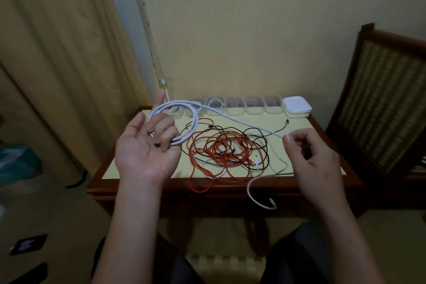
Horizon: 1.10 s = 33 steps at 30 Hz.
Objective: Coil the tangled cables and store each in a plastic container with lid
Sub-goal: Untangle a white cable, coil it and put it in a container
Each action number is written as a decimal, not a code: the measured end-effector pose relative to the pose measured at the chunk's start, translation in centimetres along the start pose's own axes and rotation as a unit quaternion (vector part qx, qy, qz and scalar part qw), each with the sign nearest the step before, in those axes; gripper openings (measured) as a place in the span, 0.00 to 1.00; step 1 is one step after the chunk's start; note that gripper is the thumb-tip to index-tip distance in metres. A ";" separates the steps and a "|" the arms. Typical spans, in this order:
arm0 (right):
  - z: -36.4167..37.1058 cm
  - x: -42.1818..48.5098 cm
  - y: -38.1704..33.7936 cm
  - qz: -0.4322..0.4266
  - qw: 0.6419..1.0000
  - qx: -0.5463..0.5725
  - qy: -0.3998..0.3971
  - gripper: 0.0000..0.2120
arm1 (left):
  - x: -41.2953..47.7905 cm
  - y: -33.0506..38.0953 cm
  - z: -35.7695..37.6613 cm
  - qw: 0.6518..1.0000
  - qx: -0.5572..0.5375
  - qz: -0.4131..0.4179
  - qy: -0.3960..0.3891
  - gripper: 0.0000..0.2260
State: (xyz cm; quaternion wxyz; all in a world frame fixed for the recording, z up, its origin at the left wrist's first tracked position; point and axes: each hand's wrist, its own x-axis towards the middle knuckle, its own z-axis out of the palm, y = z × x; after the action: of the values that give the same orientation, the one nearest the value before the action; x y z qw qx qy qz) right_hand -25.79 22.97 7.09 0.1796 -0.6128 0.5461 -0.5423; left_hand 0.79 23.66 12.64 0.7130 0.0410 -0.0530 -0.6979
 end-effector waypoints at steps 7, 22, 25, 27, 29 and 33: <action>1.7 -0.1 1.9 -0.128 0.974 -0.171 -0.075 0.10 | 0.8 -2.0 0.2 0.938 0.302 0.168 0.015 0.15; 3.5 0.8 -1.4 -0.114 0.987 0.004 -0.114 0.15 | 1.7 -7.8 -3.6 0.811 0.577 -0.077 -0.055 0.14; 3.4 0.7 -1.2 -0.059 0.987 0.051 -0.139 0.12 | 2.0 -7.2 -3.0 0.886 0.442 -0.136 -0.035 0.17; 3.6 0.5 -0.7 -0.026 0.987 0.063 -0.145 0.13 | 2.1 -6.7 -3.0 0.921 0.350 -0.168 -0.028 0.19; 3.9 0.2 -0.1 -0.002 0.987 0.070 -0.147 0.15 | 2.2 -6.3 -3.2 0.940 0.287 -0.186 -0.012 0.20; 4.8 0.0 2.1 -0.013 0.988 0.034 -0.149 0.15 | 2.3 -6.2 -3.4 0.948 0.258 -0.184 0.006 0.17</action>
State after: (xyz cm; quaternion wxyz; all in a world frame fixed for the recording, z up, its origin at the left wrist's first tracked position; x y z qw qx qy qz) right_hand -22.67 20.40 3.70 0.2727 -0.6868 0.4866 -0.4659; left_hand -4.84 21.20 8.53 0.5371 0.2369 -0.2189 -0.7794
